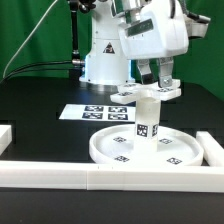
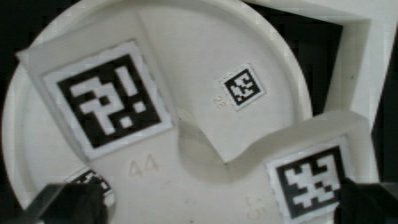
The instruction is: Assemble round table
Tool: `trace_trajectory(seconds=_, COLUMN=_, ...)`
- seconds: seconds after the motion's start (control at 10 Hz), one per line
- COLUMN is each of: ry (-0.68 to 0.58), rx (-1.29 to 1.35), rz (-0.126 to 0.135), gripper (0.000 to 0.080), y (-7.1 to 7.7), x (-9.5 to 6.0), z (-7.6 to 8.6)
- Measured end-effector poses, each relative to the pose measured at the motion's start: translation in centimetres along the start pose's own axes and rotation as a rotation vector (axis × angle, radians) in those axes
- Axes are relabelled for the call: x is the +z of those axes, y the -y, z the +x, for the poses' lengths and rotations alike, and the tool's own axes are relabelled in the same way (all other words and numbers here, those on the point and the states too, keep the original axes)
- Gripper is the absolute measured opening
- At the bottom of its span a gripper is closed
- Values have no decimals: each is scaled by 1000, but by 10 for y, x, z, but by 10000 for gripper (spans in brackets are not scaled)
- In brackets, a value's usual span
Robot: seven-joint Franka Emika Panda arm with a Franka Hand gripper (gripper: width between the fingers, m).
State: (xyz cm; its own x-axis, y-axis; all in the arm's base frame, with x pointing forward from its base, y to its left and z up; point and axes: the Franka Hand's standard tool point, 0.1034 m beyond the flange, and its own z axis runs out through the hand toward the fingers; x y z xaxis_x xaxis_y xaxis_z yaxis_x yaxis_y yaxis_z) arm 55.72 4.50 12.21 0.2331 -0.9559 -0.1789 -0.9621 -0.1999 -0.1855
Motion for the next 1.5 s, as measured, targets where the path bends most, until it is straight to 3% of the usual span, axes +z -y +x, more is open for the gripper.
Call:
trace_trajectory(seconds=0.2, ry=4, rx=-172, rz=0, gripper=649, y=1, x=-4, z=1)
trace_trajectory(seconds=0.5, ry=10, rx=-405, rz=34, gripper=649, y=8, x=-32, z=3)
trace_trajectory(seconds=1.0, ry=-4, rx=-775, rz=32, gripper=649, y=7, x=-28, z=4)
trace_trajectory(seconds=1.2, ry=-11, rx=-1008, rz=12, gripper=649, y=8, x=-20, z=3)
trace_trajectory(seconds=1.5, ry=-28, rx=-1260, rz=-17, gripper=649, y=10, x=-19, z=6)
